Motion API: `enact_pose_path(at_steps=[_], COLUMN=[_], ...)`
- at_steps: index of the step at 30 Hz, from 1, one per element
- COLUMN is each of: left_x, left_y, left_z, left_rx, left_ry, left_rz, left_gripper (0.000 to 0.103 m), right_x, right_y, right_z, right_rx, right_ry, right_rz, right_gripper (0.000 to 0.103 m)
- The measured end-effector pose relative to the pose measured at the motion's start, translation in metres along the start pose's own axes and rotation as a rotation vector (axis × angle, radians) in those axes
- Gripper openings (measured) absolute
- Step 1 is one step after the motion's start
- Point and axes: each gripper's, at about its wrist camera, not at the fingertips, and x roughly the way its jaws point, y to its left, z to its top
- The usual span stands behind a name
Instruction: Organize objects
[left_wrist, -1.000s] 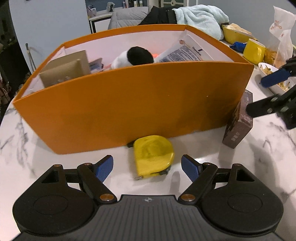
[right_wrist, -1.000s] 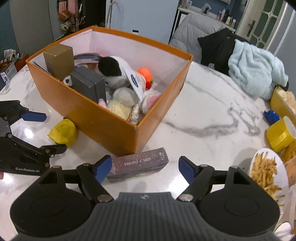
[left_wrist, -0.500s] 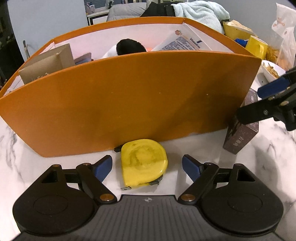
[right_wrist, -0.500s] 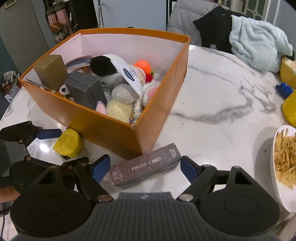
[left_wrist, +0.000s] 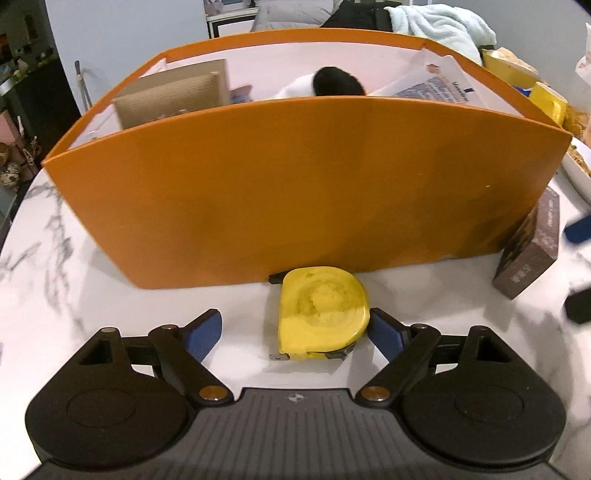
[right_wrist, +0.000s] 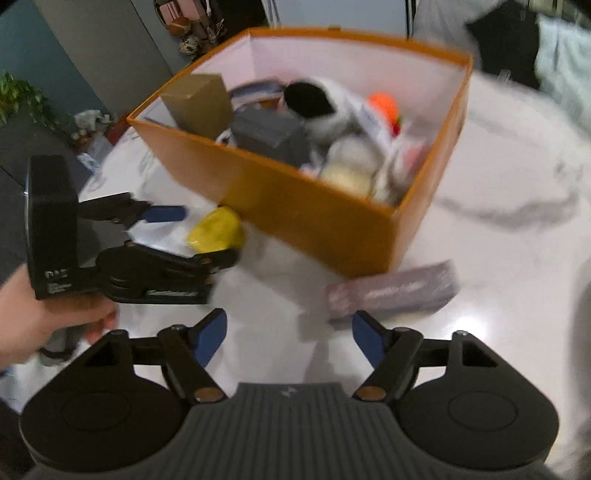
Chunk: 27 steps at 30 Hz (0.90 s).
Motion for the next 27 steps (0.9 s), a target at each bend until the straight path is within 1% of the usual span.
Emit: enact_pose_path(at_steps=[2,3,6,8,9,10,11,12,14,19,22,23,25,26,27], left_x=[-0.001,-0.001,-0.002,-0.003,-0.002,-0.002,-0.001,-0.001,-0.004,-0.005,-0.004,0.003,0.004,0.003,0.003], left_y=[0.003,0.003,0.001,-0.002,0.001,0.001,-0.001,-0.001,0.002,0.003,0.003,-0.003,-0.004,-0.001,0.0], left_z=[-0.002,-0.003,-0.004,-0.005,-0.001,-0.002,-0.002,-0.002,-0.005,-0.01,-0.01,-0.004,-0.003,-0.003,-0.003], left_rx=[-0.005,-0.007,0.003,0.011,0.013,0.015,0.017,0.019,0.022,0.015,0.015,0.017,0.019,0.017,0.014], left_ry=[0.001,0.002,0.002,0.002,0.003,0.002,0.001,-0.001,-0.002,0.001,0.002,0.003,0.003,0.003,0.003], left_rz=[0.004,0.003,0.006,0.002,-0.001,-0.004,-0.007,-0.009,-0.012,-0.017,-0.017,-0.017,-0.019,-0.02,-0.02], left_gripper=[0.101,0.101,0.101,0.101,0.101,0.101,0.101,0.101,0.101,0.101,0.101,0.101,0.101,0.101,0.101], right_x=[-0.005,-0.005,-0.004,-0.008,-0.009,-0.01,-0.012,-0.011,-0.005,0.009,0.014,0.013,0.008,0.006,0.004], right_y=[0.006,0.005,-0.002,-0.005,-0.007,-0.01,-0.014,-0.019,-0.027,-0.042,-0.045,-0.045,-0.046,-0.042,-0.034], right_z=[-0.001,-0.001,-0.003,-0.004,-0.004,-0.004,-0.004,-0.003,-0.001,0.003,0.005,0.006,0.003,0.001,-0.001], right_rx=[-0.074,-0.086,-0.091,-0.15,-0.168,-0.177,-0.179,-0.176,-0.142,-0.016,0.058,0.073,0.107,0.103,0.065], right_ry=[-0.016,-0.015,-0.03,-0.059,-0.074,-0.095,-0.121,-0.142,-0.16,-0.152,-0.103,-0.076,-0.013,0.033,0.062], right_rz=[-0.119,-0.145,-0.18,-0.216,-0.219,-0.208,-0.183,-0.165,-0.143,-0.104,-0.057,-0.014,0.122,0.194,0.225], right_gripper=[0.083,0.083,0.082,0.082,0.083,0.083,0.086,0.092,0.094,0.094,0.096,0.096,0.095,0.094,0.094])
